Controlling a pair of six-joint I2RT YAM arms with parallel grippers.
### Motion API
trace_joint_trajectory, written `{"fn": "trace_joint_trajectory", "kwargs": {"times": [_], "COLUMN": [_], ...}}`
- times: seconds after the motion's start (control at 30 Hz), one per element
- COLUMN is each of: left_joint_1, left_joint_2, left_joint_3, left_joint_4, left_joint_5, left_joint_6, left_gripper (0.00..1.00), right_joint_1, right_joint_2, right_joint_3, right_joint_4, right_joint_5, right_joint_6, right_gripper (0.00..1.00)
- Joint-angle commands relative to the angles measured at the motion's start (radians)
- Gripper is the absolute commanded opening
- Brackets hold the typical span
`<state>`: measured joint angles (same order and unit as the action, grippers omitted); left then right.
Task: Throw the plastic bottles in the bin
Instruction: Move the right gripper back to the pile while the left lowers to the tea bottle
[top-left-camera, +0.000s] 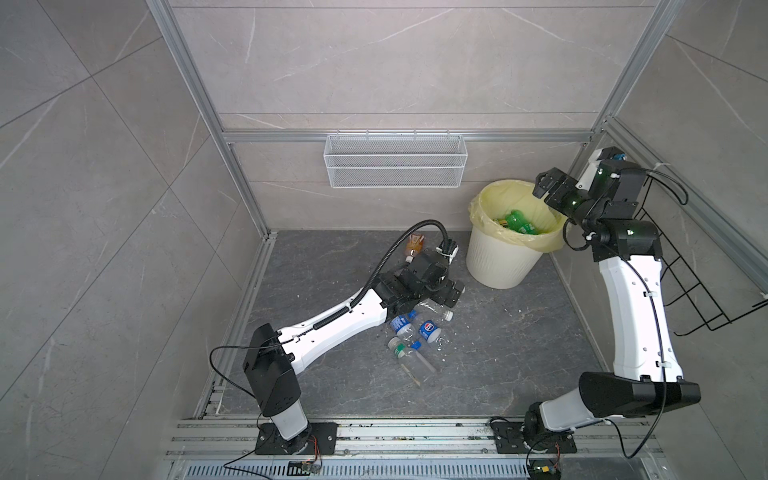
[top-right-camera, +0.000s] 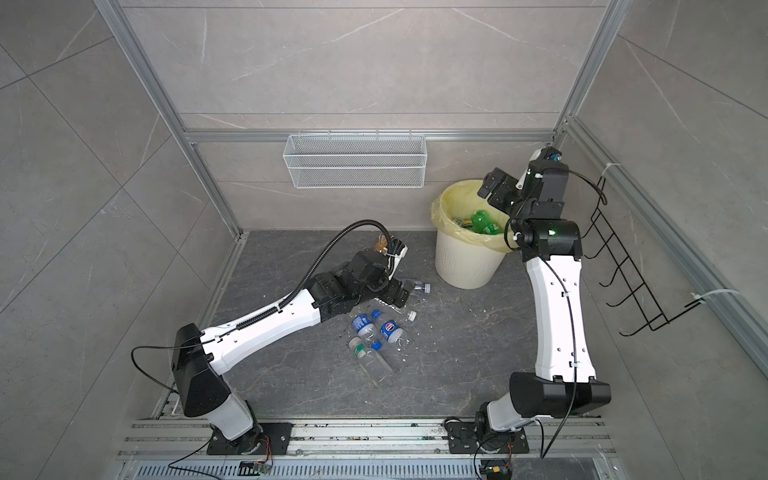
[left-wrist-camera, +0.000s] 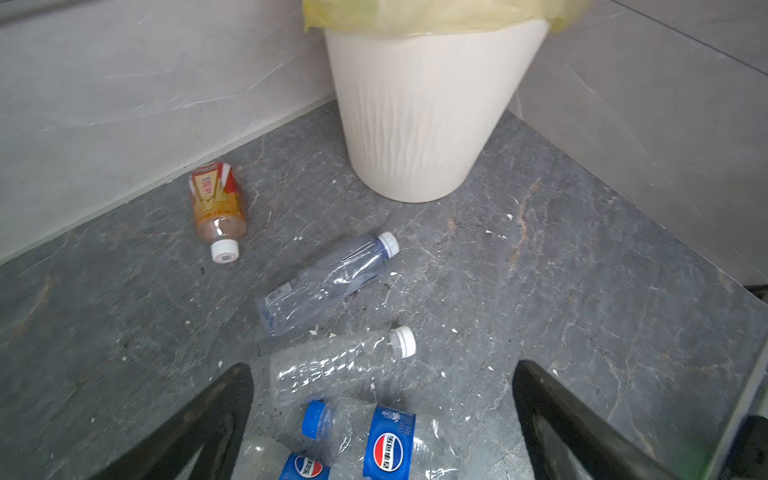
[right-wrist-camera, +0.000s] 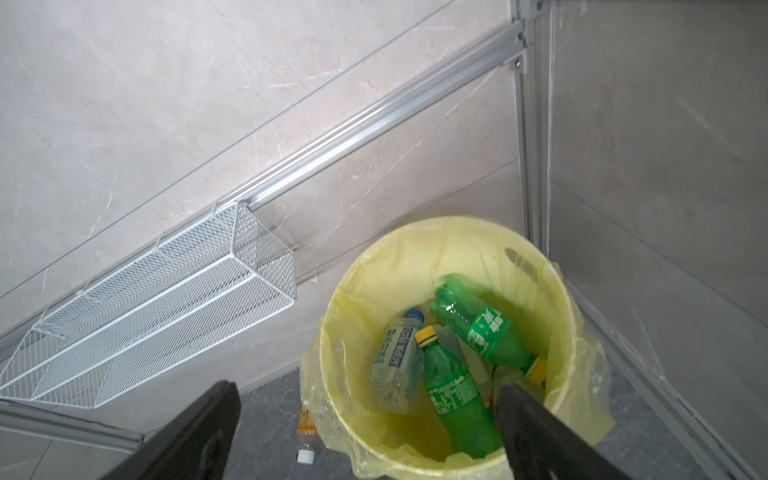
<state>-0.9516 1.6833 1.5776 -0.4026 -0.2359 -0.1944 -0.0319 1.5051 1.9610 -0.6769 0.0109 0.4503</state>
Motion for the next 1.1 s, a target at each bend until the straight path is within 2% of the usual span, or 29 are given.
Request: {"fn": "trace_joint_trajectory", "kwargs": {"times": [0.0, 0.23, 0.4, 0.63, 0.93, 1.07], "left_joint_1": [0.069, 0.273, 0.358, 0.414, 0.439, 0.448], "left_joint_2": [-0.017, 0.105, 0.199, 0.374, 0.595, 0.639], "left_joint_3": [0.017, 0.059, 0.083, 0.195, 0.399, 0.44], "left_joint_4": [-0.057, -0.123, -0.075, -0.04, -0.057, -0.03], "left_joint_5": [-0.054, 0.117, 0.227, 0.319, 0.36, 0.377], "left_joint_6": [-0.104, -0.312, -0.361, -0.356, -0.304, -0.299], "left_gripper": [1.0, 1.0, 1.0, 0.95, 0.9, 0.87], "right_joint_1": [0.027, 0.193, 0.322, 0.435, 0.486, 0.491], "right_joint_2": [-0.059, -0.18, -0.229, -0.204, -0.112, -0.065], "right_joint_3": [-0.07, -0.307, -0.481, -0.646, -0.708, -0.694], "right_joint_4": [0.026, 0.062, 0.094, 0.145, 0.21, 0.23], "right_joint_5": [-0.047, 0.036, 0.082, 0.081, 0.017, -0.009], "right_joint_6": [0.024, -0.014, -0.022, 0.001, 0.046, 0.049], "right_gripper": [1.0, 1.0, 1.0, 1.0, 1.0, 0.99]}}
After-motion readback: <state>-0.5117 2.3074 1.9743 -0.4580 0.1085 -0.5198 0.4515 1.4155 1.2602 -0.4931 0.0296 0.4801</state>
